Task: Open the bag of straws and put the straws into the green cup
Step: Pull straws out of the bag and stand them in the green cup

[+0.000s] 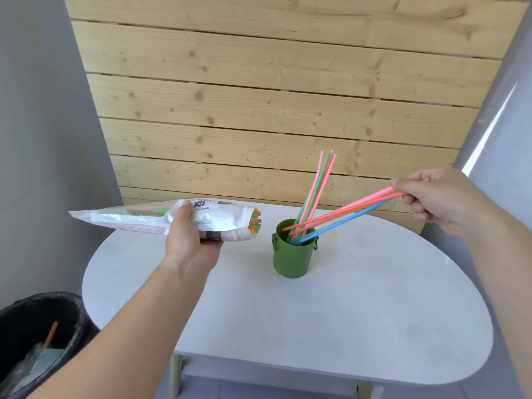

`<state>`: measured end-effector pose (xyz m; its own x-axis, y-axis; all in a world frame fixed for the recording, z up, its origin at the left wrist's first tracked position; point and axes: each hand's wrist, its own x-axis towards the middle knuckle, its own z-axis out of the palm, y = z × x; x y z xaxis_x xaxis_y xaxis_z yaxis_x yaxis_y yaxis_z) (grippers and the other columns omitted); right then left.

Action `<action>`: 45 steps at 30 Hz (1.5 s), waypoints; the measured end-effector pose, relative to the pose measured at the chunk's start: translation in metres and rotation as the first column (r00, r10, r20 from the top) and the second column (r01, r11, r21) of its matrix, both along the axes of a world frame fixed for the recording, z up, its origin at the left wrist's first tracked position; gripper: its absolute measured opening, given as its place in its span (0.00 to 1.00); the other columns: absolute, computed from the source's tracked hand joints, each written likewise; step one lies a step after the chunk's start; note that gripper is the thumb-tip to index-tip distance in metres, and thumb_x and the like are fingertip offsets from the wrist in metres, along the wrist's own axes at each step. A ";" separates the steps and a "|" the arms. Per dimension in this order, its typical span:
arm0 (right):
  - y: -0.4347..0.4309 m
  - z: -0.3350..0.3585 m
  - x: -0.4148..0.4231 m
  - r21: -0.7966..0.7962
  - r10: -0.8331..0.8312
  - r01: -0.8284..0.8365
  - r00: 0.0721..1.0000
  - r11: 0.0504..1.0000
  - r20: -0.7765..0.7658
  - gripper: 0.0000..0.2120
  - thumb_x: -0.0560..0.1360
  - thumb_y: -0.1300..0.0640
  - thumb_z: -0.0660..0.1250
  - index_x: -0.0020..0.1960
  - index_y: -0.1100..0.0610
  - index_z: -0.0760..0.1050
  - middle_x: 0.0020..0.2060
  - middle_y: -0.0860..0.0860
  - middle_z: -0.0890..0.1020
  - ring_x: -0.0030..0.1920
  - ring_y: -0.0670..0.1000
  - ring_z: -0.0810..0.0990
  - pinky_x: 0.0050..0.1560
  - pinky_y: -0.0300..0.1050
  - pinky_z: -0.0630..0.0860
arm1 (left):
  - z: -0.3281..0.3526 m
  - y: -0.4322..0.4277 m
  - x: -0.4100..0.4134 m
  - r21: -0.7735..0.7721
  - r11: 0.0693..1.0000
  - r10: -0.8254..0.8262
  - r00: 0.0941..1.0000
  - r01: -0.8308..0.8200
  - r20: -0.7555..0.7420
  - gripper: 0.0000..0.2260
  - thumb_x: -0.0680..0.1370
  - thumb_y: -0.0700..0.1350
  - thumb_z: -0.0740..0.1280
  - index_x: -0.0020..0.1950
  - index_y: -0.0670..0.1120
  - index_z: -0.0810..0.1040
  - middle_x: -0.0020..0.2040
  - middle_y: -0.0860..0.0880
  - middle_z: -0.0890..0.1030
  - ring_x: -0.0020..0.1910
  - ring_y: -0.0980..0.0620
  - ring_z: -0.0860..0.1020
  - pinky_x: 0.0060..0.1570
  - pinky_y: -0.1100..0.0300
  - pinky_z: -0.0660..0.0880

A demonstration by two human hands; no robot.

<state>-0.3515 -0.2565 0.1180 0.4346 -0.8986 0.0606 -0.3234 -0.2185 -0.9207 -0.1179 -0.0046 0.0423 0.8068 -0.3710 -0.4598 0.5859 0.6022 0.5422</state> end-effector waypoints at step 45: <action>0.050 -0.033 0.122 -0.247 0.019 0.032 0.980 0.968 0.200 0.18 0.76 0.54 0.72 0.61 0.55 0.67 0.40 0.53 0.85 0.29 0.51 0.81 0.30 0.44 0.78 | -0.008 0.004 0.008 -0.073 0.996 -0.048 0.996 0.054 0.072 0.09 0.83 0.49 0.67 0.60 0.45 0.77 0.52 0.45 0.84 0.52 0.45 0.84 0.63 0.42 0.79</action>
